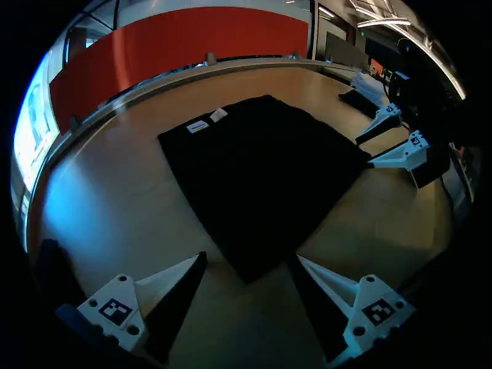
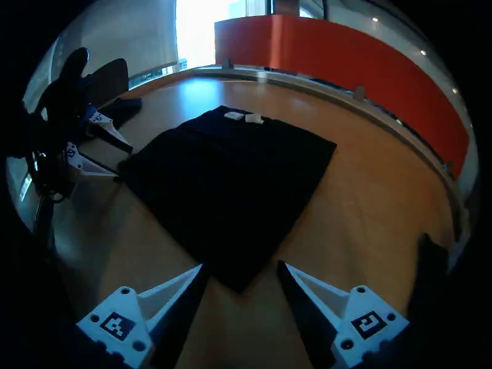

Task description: Fold towel

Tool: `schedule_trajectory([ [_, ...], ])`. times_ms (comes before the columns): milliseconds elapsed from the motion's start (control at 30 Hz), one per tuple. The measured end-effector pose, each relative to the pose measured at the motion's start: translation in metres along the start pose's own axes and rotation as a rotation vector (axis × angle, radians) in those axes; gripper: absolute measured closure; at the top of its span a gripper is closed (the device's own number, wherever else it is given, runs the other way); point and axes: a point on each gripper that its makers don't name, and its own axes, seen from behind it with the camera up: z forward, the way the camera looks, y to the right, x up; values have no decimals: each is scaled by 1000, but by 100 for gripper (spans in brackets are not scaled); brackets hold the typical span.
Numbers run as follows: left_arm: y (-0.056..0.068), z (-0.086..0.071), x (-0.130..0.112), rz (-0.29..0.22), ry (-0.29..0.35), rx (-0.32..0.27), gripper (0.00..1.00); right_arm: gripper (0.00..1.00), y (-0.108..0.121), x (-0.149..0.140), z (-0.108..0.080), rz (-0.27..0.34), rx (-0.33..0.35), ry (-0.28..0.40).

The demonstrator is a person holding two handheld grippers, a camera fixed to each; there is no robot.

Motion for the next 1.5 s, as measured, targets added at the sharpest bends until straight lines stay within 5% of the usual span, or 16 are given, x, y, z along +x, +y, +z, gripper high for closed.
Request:
schedule_trajectory([
  [333,3,0,1,-14,-3,13,31,46,-3,0,2,-4,13,-1],
  [533,8,2,2,-14,-8,11,49,73,-4,1,2,5,11,-1],
  [733,0,2,3,-47,-14,45,80,82,-15,2,3,14,38,0],
  [1167,2,-1,8,-86,-17,71,88,88,-21,17,-4,36,29,27],
  [1500,8,-28,34,-108,9,85,88,88,-16,47,-30,43,3,81],
])
